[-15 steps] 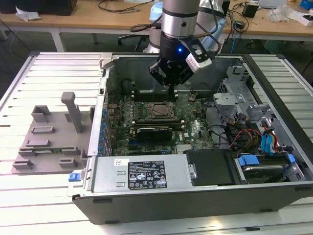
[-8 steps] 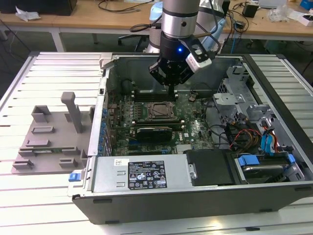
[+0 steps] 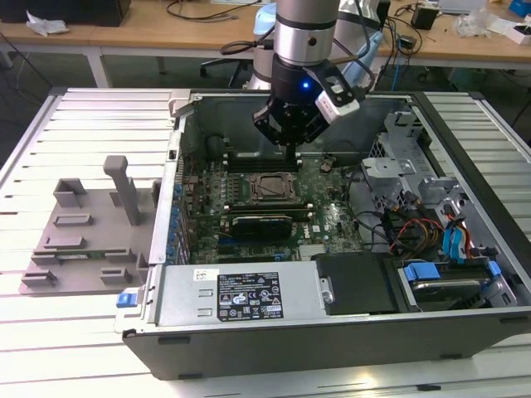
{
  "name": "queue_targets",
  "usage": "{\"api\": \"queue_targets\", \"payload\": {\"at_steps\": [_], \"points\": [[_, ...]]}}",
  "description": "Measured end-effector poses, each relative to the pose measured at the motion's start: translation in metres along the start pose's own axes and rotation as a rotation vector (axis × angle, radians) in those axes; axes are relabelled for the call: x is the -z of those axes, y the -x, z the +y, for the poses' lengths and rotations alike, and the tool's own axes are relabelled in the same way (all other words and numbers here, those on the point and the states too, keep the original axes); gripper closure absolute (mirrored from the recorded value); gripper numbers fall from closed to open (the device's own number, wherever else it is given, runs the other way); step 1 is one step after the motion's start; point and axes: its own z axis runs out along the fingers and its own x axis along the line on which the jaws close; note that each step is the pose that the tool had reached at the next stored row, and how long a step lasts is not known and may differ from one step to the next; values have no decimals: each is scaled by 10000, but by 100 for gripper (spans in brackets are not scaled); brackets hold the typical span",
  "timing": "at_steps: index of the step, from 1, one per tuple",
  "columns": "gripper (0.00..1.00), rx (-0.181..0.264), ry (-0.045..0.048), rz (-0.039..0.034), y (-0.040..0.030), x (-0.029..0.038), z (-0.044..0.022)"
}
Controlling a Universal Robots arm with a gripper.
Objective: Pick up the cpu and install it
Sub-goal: 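Install the second cpu locking lever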
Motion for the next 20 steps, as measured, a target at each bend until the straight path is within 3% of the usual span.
{"api": "queue_targets", "payload": {"at_steps": [4,8,9,10,11,12,13,16,17,20], "points": [[89,1,0,0,-7,-6,-88],[89,1,0,0,-19,-18,-241],[89,1,17,-1,-26,-32,-309],[89,1,41,-3,-27,-35,-319],[89,0,97,-7,-30,-37,-331],[89,-1,302,-25,-36,-40,-352],[89,-4,589,-48,-44,-44,-376],[89,-5,894,-72,-53,-52,-430],[89,-6,945,-77,-58,-57,-459],[89,-6,954,-78,-60,-163,-468]]}}
